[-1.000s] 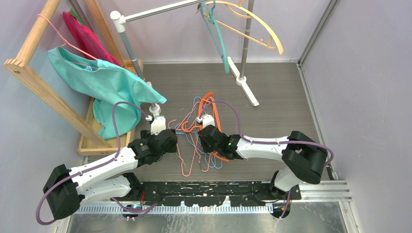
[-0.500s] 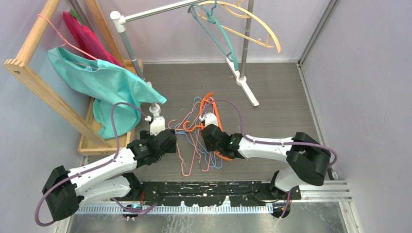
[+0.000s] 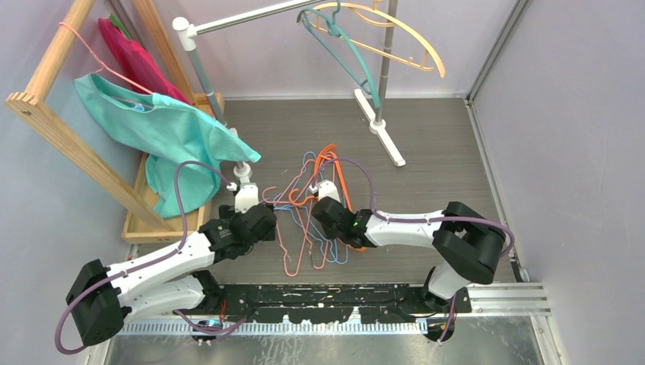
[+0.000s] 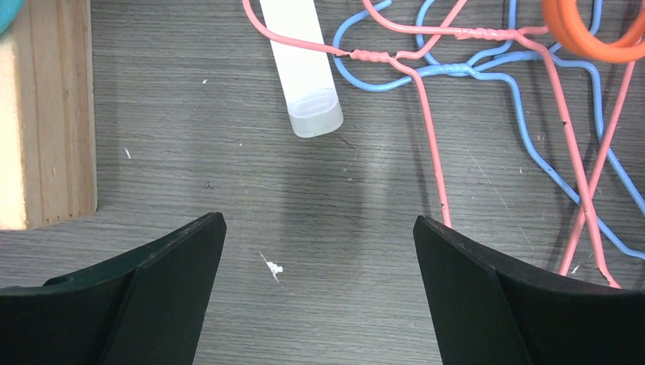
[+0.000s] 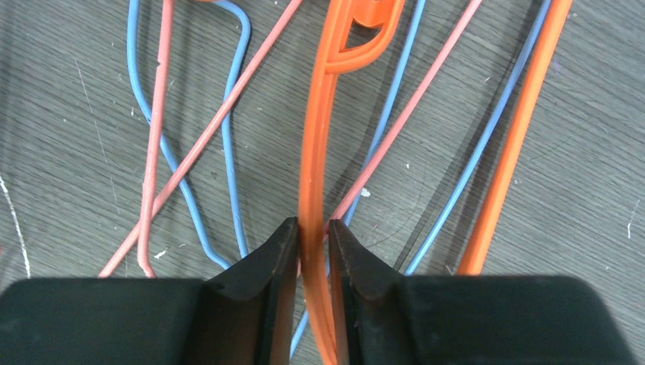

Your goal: Organize the hangers

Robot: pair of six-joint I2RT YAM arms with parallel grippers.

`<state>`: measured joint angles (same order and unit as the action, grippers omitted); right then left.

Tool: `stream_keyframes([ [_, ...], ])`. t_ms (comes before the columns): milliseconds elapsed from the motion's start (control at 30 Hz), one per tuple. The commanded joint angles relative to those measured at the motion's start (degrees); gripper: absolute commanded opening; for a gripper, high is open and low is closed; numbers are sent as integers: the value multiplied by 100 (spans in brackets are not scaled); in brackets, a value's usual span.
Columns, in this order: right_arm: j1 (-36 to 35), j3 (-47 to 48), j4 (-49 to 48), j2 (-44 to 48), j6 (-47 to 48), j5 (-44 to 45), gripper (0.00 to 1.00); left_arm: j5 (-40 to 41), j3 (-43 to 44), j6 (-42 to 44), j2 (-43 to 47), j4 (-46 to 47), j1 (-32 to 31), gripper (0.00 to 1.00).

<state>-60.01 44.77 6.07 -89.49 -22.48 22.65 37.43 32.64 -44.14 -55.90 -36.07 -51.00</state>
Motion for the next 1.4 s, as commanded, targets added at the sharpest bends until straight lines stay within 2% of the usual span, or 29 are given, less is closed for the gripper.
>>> stream_keyframes([
  [0,-12,2,-242,741,-37,22,15,-124,40,99,180,153,-27,98],
  [233,5,-172,-761,2120,-171,-792,14,-1491,-267,625,1014,1442,-20,98],
  [400,46,-176,-938,2524,-401,-1321,13,-2269,-104,577,1064,2064,-19,98],
  [533,45,-255,-1118,2819,-536,-1377,13,-2597,-167,406,1221,2695,-26,98],
  [733,63,-341,-1267,3139,-592,-1070,13,-2470,-373,-22,1716,3149,-25,98],
  [900,119,-556,-1662,3164,-821,-1230,13,-2168,-565,-242,2005,3175,-24,98],
  [1367,122,-676,-2051,3119,-1144,-1595,12,-1596,-1078,-1127,1850,4142,-24,98],
])
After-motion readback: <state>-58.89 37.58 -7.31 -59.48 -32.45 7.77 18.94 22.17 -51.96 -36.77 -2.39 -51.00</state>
